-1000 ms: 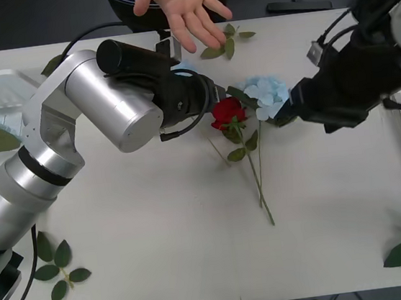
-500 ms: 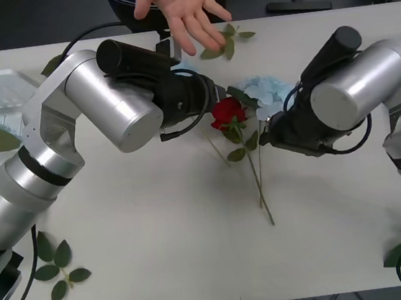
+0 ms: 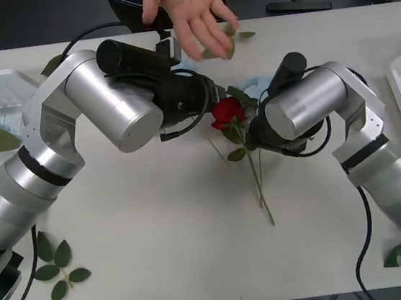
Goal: Place the red flowers into the right box and the blue flowers into the left box. If a person shows an open palm, hand one flower to the person first, then continue sorting.
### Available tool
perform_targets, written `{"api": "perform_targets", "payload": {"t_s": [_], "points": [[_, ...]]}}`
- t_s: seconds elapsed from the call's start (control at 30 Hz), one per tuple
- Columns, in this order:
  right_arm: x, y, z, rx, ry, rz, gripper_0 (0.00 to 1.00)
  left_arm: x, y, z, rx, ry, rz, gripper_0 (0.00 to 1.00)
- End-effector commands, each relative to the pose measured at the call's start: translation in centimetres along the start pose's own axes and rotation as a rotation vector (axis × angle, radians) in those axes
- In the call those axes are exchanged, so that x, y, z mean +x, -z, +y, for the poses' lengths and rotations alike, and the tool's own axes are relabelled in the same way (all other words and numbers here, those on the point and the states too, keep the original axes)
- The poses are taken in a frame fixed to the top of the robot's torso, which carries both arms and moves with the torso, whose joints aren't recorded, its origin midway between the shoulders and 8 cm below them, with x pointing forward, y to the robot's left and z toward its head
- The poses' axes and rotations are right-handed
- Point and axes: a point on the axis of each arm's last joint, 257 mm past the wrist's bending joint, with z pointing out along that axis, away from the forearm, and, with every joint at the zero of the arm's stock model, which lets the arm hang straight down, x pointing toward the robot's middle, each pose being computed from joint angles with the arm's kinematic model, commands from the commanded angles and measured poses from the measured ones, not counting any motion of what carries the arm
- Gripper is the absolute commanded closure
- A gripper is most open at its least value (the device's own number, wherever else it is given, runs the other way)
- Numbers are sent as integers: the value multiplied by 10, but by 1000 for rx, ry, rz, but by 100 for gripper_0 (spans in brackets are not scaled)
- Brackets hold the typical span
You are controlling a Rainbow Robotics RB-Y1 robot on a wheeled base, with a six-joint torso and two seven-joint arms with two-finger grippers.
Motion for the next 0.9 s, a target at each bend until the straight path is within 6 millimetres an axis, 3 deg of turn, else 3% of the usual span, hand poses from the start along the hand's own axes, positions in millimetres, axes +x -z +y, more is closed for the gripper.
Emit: {"api": "perform_targets", "payload": {"t_s": [0.03, 0.33, 0.73, 0.77, 0.8, 0.83, 0.87, 0.9], "points": [[-18, 6, 25, -17, 24, -56, 0, -20, 12, -25, 47, -40, -38, 0], [-4, -11, 23, 47, 131, -81, 0, -20, 12, -25, 47, -40, -38, 0], [0, -15, 19, 58, 135, -72, 0, -20, 12, -25, 47, -40, -38, 0], [1, -16, 17, 61, 135, -71, 3, -20, 12, -25, 47, -40, -38, 0], [1, -17, 16, 63, 134, -70, 23, -20, 12, -25, 47, -40, -38, 0], [1, -18, 15, 64, 136, -70, 53, -20, 12, -25, 47, -40, -38, 0], [1, -19, 14, 66, 134, -68, 67, -20, 12, -25, 47, -40, -38, 0], [1, -21, 13, 67, 133, -67, 91, -20, 12, -25, 47, -40, -38, 0]]}}
